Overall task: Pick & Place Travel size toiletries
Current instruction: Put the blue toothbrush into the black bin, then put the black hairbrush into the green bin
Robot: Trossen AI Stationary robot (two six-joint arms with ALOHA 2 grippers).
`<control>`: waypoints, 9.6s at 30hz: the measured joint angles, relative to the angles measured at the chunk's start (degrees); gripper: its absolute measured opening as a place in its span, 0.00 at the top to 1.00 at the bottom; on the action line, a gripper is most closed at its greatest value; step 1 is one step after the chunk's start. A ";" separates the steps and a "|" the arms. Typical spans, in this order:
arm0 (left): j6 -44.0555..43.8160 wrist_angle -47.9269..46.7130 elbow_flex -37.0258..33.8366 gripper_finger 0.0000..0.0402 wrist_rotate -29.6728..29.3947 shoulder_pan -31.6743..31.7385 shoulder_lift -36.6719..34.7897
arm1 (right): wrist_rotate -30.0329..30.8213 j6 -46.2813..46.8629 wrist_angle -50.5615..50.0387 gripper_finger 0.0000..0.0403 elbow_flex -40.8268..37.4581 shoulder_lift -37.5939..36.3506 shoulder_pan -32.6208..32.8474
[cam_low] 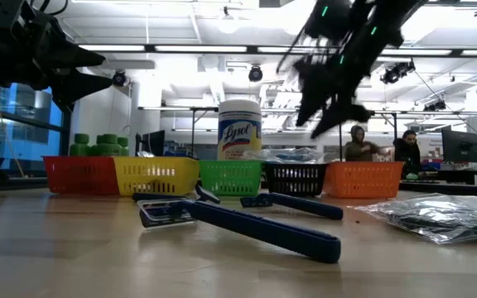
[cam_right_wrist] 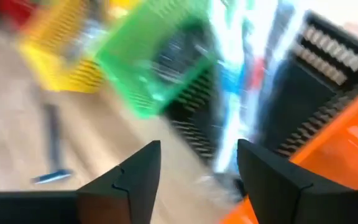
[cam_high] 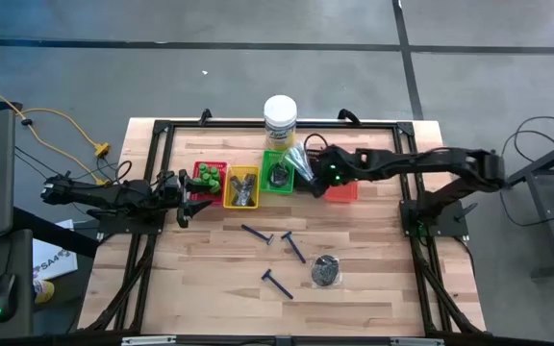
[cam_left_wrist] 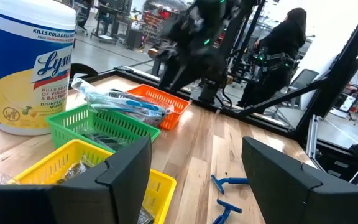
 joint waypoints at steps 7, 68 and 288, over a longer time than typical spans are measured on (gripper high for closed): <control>0.00 -0.02 0.00 0.40 0.00 -0.01 0.01 | -0.66 -7.53 1.02 0.74 0.15 -4.62 -0.09; 0.00 -0.01 0.00 0.40 0.00 -0.01 0.00 | 9.18 -6.85 -20.00 1.00 35.99 32.11 -5.73; 0.02 0.00 0.00 0.40 -0.02 -0.01 -0.01 | 4.70 36.73 -12.20 0.99 11.44 7.29 27.60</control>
